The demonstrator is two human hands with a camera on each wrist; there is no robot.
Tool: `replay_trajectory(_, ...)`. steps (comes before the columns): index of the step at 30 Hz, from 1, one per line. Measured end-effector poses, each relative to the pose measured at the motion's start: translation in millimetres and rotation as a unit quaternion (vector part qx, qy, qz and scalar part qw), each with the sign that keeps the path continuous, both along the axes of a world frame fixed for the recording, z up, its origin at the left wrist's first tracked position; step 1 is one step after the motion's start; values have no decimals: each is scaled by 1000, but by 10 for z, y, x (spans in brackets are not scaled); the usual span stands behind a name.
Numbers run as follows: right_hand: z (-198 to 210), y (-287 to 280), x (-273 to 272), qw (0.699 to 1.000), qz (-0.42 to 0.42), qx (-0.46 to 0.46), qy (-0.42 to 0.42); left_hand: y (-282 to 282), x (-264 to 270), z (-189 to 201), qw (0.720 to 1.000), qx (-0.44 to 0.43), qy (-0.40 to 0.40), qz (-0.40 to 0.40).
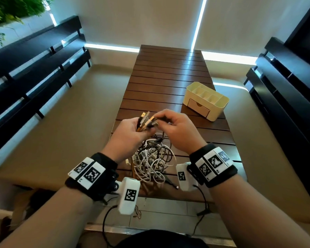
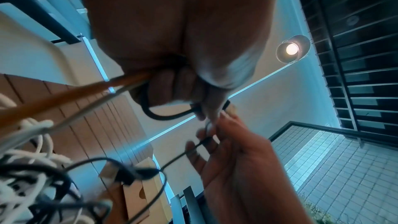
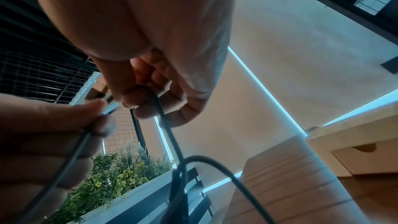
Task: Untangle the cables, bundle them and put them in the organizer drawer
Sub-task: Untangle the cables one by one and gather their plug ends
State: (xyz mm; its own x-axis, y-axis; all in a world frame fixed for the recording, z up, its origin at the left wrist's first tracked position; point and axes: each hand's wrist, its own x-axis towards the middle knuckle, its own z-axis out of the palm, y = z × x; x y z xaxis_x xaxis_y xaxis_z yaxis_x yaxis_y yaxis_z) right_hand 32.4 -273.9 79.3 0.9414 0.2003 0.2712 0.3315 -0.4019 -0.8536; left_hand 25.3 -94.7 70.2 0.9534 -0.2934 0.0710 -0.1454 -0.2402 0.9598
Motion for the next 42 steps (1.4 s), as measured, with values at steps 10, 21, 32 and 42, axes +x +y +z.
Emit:
replay_trajectory(10,-606,-63,-26,990,31,16,140,106,90,288,977,-211,-21,34)
replay_trajectory(21,361,-337,527,994,-52,82,-54,156,218,21,996,-16,26,83)
replay_trajectory(32,-237,-152,303,998,22,-46,47,-44,364,-95,999,31,-32,9)
replay_trajectory(42,-128,-221,82,994,27,68,86,-120,249,-98,996,-51,22,-73)
